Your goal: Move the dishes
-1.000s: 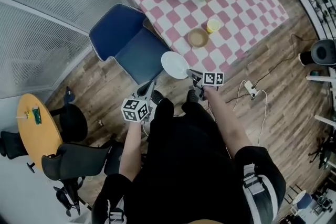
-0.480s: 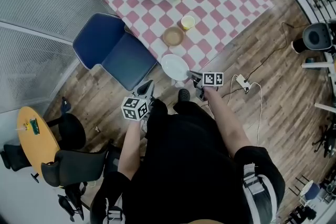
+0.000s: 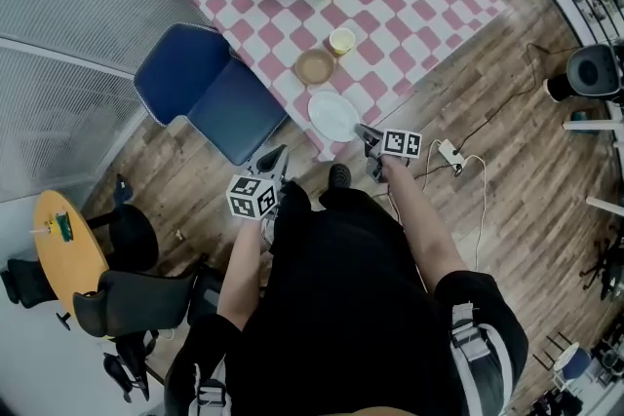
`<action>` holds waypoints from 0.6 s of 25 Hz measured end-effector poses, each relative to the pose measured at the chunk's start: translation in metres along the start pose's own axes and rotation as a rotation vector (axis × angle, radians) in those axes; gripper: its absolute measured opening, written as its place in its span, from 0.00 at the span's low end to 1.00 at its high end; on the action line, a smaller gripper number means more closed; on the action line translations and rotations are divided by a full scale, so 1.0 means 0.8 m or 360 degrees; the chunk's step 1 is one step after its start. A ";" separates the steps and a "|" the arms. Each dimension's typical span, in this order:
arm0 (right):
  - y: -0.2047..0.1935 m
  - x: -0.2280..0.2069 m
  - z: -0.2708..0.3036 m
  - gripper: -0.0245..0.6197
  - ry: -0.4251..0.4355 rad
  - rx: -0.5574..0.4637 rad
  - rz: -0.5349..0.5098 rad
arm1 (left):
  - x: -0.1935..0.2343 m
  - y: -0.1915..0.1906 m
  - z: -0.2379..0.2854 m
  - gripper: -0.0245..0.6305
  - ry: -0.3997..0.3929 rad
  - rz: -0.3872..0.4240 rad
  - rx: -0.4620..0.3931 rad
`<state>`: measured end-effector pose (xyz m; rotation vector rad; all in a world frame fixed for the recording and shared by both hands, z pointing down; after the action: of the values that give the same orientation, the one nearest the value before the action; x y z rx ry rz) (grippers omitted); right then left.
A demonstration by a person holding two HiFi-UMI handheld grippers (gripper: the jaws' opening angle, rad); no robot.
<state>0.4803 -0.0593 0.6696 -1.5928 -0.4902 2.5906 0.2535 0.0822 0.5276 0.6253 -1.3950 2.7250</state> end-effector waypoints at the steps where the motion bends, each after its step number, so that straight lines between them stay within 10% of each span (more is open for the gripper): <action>1: 0.002 -0.001 0.000 0.09 -0.0006 -0.0008 -0.0001 | -0.002 -0.001 0.001 0.07 0.0003 -0.0004 -0.0001; 12: 0.040 -0.018 0.004 0.10 -0.0141 -0.0059 -0.0047 | -0.011 -0.001 0.005 0.07 0.0048 -0.0010 0.0001; 15: 0.053 -0.021 0.003 0.27 -0.0191 -0.0075 -0.0096 | -0.014 0.002 0.005 0.07 0.0059 -0.0003 -0.0003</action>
<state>0.4909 -0.1033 0.6722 -1.4176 -0.6026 2.6593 0.2647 0.0802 0.5244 0.5728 -1.3887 2.7189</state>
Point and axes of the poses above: the fingertips, and each gripper's own axes: z forward along the fingers, x to its left, y out of its top, the point moved 5 cm from there along -z, backward along the fingers, and after that the axes turned 2 degrees about y, right-handed, at the moved point
